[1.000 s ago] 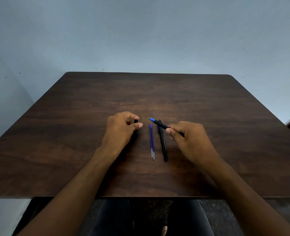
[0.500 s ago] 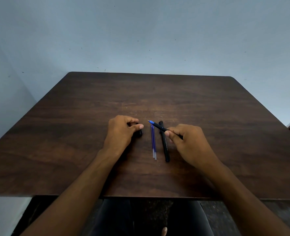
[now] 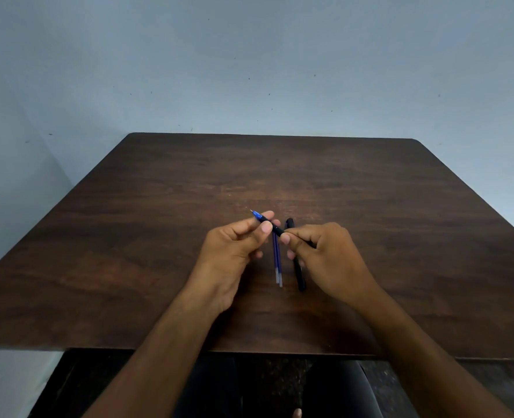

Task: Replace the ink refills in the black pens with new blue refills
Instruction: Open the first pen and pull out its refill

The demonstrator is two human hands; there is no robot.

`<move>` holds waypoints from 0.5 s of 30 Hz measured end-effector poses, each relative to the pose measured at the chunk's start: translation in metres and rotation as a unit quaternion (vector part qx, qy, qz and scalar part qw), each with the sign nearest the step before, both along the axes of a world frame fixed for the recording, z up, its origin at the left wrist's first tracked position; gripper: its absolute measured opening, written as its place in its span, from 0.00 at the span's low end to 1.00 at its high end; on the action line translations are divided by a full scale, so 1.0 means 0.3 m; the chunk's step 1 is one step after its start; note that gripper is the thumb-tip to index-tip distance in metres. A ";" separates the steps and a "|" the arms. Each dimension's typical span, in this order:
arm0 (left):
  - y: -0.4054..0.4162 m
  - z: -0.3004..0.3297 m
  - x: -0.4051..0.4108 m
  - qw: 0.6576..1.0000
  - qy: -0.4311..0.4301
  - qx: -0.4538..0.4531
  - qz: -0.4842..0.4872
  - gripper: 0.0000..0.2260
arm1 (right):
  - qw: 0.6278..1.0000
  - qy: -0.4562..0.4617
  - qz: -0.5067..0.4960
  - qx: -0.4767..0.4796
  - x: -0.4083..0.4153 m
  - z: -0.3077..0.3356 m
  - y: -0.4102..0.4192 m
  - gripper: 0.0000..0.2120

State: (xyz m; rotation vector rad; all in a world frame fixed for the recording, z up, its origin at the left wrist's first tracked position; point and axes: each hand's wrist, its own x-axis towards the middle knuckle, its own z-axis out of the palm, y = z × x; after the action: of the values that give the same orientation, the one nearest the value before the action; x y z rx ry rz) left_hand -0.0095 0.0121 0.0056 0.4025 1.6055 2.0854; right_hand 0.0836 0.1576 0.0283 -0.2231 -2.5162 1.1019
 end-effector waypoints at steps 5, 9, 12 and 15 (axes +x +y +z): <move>0.016 0.004 0.005 0.995 -0.068 0.077 -0.013 0.09 | 1.000 0.001 -0.006 -0.003 0.002 0.008 -0.010 0.16; 0.035 0.027 0.016 0.993 -0.084 0.065 0.051 0.09 | 0.997 0.045 -0.018 0.055 0.010 0.012 -0.024 0.14; 0.045 0.049 0.020 0.991 -0.086 0.036 0.092 0.12 | 0.996 0.066 -0.026 0.060 0.011 0.010 -0.034 0.14; 0.042 0.067 0.021 0.995 -0.071 0.008 0.076 0.12 | 0.996 0.070 -0.027 0.045 0.015 0.013 -0.038 0.14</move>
State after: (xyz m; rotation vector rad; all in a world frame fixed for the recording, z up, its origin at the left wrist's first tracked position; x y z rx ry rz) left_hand -0.0033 0.0248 0.0258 0.1366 1.5797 2.1860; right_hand 0.0881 0.1461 0.0323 -0.1811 -2.4135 0.9479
